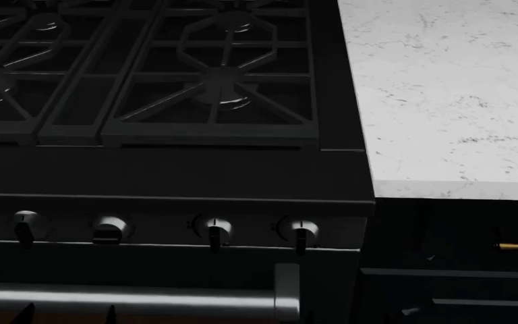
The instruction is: Press the stop button on the microwave
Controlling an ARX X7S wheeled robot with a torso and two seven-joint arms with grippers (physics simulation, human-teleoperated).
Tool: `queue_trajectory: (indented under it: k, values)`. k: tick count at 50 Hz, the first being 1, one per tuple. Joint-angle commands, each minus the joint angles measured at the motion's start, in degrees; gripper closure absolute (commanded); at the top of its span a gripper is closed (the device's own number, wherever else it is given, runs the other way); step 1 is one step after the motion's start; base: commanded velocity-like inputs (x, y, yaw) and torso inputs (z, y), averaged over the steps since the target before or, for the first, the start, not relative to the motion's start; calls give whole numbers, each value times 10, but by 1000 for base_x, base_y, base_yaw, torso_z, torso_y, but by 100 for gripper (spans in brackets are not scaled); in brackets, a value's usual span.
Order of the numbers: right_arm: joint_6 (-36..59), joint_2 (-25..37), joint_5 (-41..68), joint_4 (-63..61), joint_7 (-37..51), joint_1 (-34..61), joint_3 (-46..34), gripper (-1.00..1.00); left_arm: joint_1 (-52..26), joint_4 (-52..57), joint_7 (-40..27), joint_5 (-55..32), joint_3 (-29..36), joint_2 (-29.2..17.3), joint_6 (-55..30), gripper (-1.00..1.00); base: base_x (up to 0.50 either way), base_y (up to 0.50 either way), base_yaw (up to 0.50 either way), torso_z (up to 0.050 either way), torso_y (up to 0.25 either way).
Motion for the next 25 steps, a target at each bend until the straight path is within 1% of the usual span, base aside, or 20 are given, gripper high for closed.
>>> queue_trajectory:
  k: [1, 2, 6, 11, 15, 19, 21, 23, 24, 25]
  values:
    - [5, 7, 7, -6, 10, -1, -10, -100, -3, -12, -14, -12, 14, -12, 9, -100, 0, 0, 0, 0, 0]
    - [2, 10, 10, 0, 14, 2, -13, -100, -1, 5, -17, -14, 18, -13, -3, -100, 0, 0, 0, 0, 0]
    - [4, 17, 18, 2, 25, 5, -24, -100, -2, 18, -22, -20, 33, -20, -8, -100, 0, 0, 0, 0, 0]
    - [3, 24, 25, 11, 35, 6, -32, -100, -3, 12, -29, -25, 43, -26, -4, -100, 0, 0, 0, 0, 0]
    - [13, 29, 27, -7, 43, 5, -36, -100, -7, -7, -34, -28, 45, -33, -3, -100, 0, 0, 0, 0, 0]
    - [46, 35, 31, -73, 53, 2, -38, -100, 3, -19, -38, -44, 32, -43, -11, -100, 0, 0, 0, 0, 0]
    - [66, 38, 34, -110, 60, 4, -35, -100, 9, -26, -45, -36, 32, -50, -15, -100, 0, 0, 0, 0, 0]
    - [85, 42, 34, -146, 65, 10, -34, -100, 12, -54, -49, -39, 27, -53, -9, -100, 0, 0, 0, 0, 0]
    - [96, 44, 37, -159, 66, 13, -33, -100, 7, -82, -50, -24, 36, -60, -18, -100, 0, 0, 0, 0, 0]
    - [103, 45, 39, -170, 68, 16, -32, -100, 5, -115, -51, -34, 28, -58, 1, -100, 0, 0, 0, 0, 0]
